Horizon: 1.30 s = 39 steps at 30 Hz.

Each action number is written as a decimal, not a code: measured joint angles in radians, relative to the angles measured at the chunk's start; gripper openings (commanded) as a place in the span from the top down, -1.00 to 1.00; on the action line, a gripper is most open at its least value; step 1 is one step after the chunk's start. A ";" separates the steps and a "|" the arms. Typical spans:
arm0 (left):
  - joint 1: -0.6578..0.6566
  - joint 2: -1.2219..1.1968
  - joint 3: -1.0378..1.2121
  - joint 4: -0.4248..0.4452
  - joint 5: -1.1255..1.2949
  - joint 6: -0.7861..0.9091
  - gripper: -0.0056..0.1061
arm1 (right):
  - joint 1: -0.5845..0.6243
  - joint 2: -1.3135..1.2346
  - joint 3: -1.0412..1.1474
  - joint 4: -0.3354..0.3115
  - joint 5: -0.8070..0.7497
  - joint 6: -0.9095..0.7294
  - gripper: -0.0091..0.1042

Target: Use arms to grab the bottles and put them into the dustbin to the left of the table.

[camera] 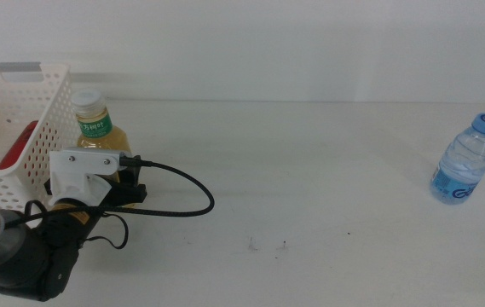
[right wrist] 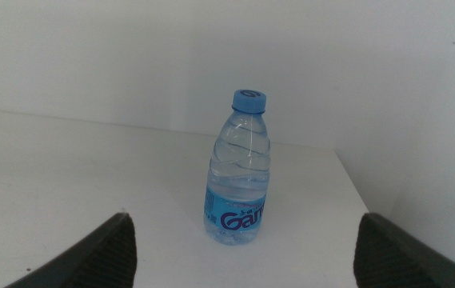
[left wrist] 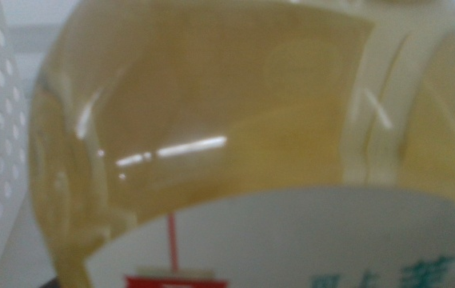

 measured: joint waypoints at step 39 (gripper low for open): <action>0.000 -0.883 -0.084 0.090 1.171 -0.103 0.43 | 0.000 0.000 0.000 0.000 0.000 0.000 -0.80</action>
